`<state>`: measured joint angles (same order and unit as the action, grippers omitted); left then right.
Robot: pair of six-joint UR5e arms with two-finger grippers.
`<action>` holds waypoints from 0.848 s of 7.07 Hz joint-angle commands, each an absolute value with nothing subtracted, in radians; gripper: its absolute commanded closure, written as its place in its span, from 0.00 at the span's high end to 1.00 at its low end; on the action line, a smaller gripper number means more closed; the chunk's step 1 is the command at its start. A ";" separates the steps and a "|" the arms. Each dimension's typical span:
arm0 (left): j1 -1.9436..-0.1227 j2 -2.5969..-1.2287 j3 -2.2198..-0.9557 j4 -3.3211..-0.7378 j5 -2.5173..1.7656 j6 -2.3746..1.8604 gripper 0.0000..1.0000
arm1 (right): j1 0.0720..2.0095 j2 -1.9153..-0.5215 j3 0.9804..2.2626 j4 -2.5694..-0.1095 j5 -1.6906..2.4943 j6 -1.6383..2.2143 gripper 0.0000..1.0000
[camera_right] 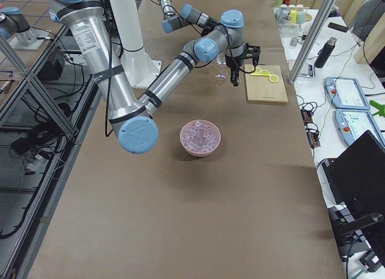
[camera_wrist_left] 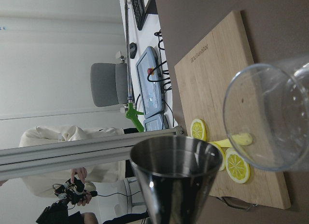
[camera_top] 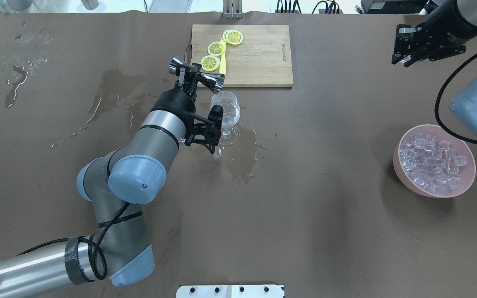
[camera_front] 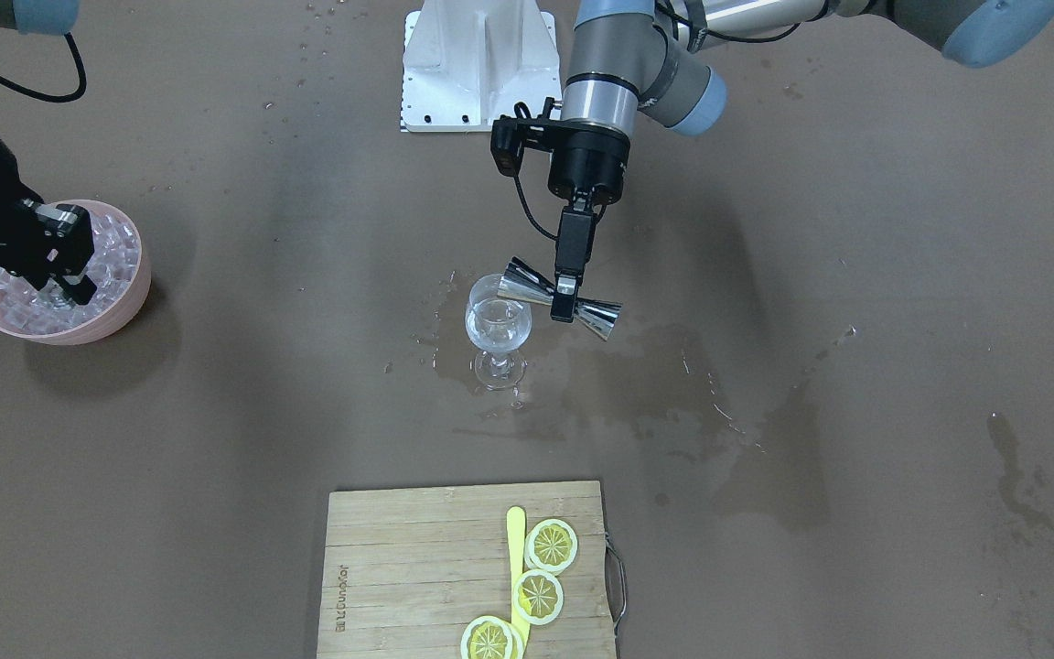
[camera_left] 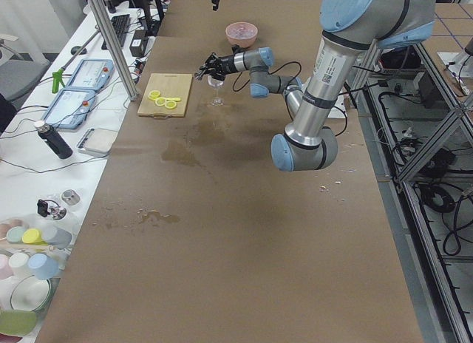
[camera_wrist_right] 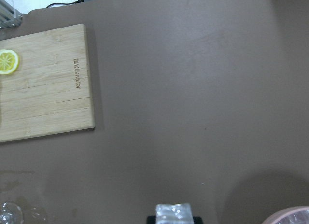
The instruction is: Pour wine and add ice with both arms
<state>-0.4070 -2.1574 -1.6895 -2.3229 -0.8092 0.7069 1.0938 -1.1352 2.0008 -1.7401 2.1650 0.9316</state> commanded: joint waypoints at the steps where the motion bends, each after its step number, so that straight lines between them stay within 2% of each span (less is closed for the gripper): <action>1: -0.405 -2.105 -1.695 -2.455 -0.813 0.449 0.00 | 1.062 -1.077 1.996 -1.749 2.161 0.937 0.17; 3: -0.413 -1.990 -1.695 -2.529 -0.818 0.146 0.00 | 1.023 -1.010 1.990 -1.793 2.139 0.939 0.17; 6: -0.552 -1.887 -1.698 -2.562 -1.038 -0.244 0.00 | 0.916 -0.896 1.982 -1.874 2.059 0.960 0.17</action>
<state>-0.4910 -1.9335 -1.6974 -2.5449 -0.9441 -0.0752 0.9643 -0.9515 1.9872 -1.8318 2.0964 0.9502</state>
